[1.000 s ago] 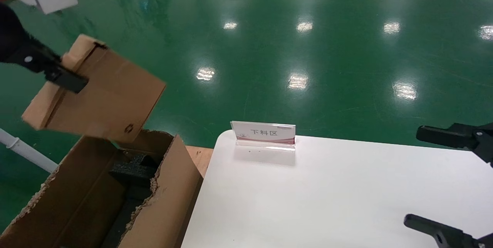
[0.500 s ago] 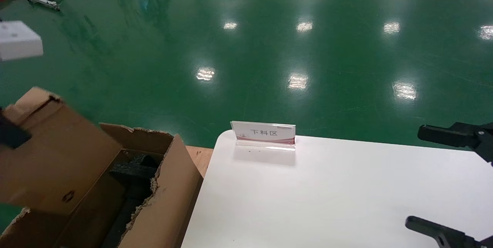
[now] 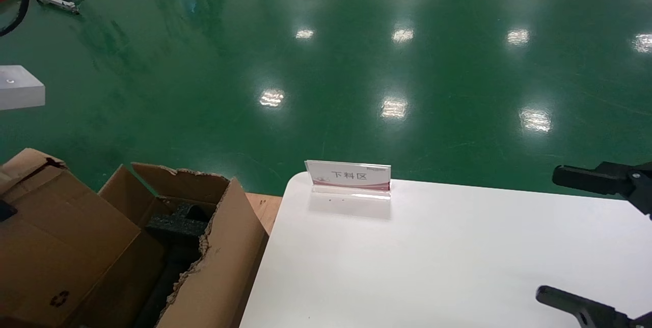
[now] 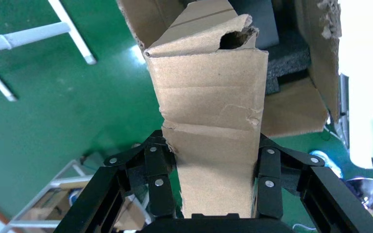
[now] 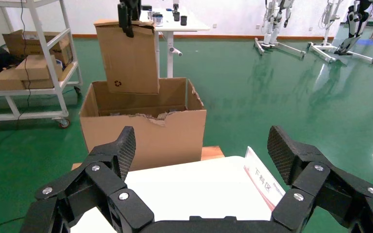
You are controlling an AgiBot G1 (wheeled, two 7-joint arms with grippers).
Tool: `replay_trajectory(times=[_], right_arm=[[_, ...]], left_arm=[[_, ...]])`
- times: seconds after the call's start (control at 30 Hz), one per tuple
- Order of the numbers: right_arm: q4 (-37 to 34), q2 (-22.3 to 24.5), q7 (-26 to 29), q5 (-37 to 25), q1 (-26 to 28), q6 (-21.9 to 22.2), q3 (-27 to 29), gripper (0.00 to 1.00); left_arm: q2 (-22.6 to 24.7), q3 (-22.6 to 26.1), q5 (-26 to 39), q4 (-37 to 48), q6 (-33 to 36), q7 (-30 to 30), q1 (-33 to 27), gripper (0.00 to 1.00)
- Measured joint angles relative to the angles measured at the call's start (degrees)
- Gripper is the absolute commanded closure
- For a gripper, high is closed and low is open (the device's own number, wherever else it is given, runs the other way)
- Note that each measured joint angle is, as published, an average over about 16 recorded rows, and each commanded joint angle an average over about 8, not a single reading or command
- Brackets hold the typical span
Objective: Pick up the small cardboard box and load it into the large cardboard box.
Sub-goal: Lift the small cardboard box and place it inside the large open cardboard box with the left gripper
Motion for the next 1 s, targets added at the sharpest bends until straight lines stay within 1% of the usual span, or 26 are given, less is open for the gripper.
replay_trajectory(times=[0.2,0.5,1.0], right_arm=[[0.0,0.0,0.0,0.0,0.0,0.0,0.0,0.0],[0.0,0.0,0.0,0.0,0.0,0.0,0.0,0.0],[0.0,0.0,0.0,0.0,0.0,0.0,0.0,0.0]], left_arm=[[-1.72,1.07,-0.58,2.57,-1.85,1.18,1.96,1.0],[-4.82,1.87,-0.92,5.5,-5.22,1.06,5.89,1.0],[-8.06,2.41,-0.83,9.16,-11.9,-0.18,15.28,1.0]])
